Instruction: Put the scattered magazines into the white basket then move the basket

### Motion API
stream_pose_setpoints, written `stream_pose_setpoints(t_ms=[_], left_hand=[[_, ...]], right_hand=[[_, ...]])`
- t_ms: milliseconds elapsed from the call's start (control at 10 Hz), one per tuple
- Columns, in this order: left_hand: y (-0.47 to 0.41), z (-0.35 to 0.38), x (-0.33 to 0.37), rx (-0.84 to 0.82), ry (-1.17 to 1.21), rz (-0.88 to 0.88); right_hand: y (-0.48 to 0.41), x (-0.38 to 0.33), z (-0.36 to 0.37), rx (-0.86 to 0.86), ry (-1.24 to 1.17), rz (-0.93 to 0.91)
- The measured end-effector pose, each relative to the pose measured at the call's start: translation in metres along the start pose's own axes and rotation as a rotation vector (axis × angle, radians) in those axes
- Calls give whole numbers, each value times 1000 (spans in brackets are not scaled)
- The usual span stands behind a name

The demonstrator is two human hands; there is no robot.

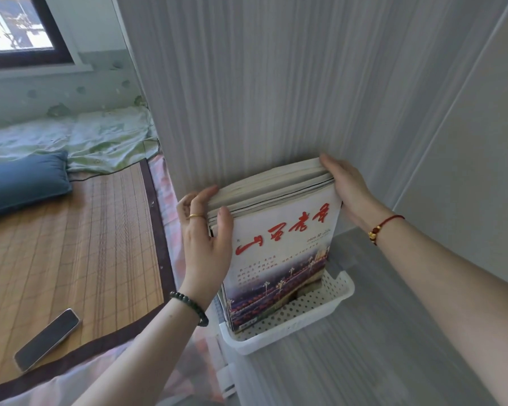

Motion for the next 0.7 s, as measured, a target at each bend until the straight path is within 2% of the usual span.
stream_pose_setpoints(t_ms=[300,400,500,600,700], left_hand=[[11,2,-15,63,119,-171],[40,11,-29,-147,264,-313],[49,17,-35,-203,401,-423],[41,18,-38,-237,569,-454],[42,14,-36,-322,631,-451]], right_hand=[[-4,-4,13,242,-15,-42],[1,2,6,321,-58,-101],[8,8,11,174,-74,-38],[11,9,9,76,-34,-5],[24,-1,-7,194,2,-79]])
Point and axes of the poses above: each hand's wrist, its own y-axis away from the middle knuckle, its own z-axis out of the palm, x = y × z, the point moved 4 cm from there along -y, towards the middle knuckle, and after that the axes turned 7 degrees about -z, right-handed, at the moved point
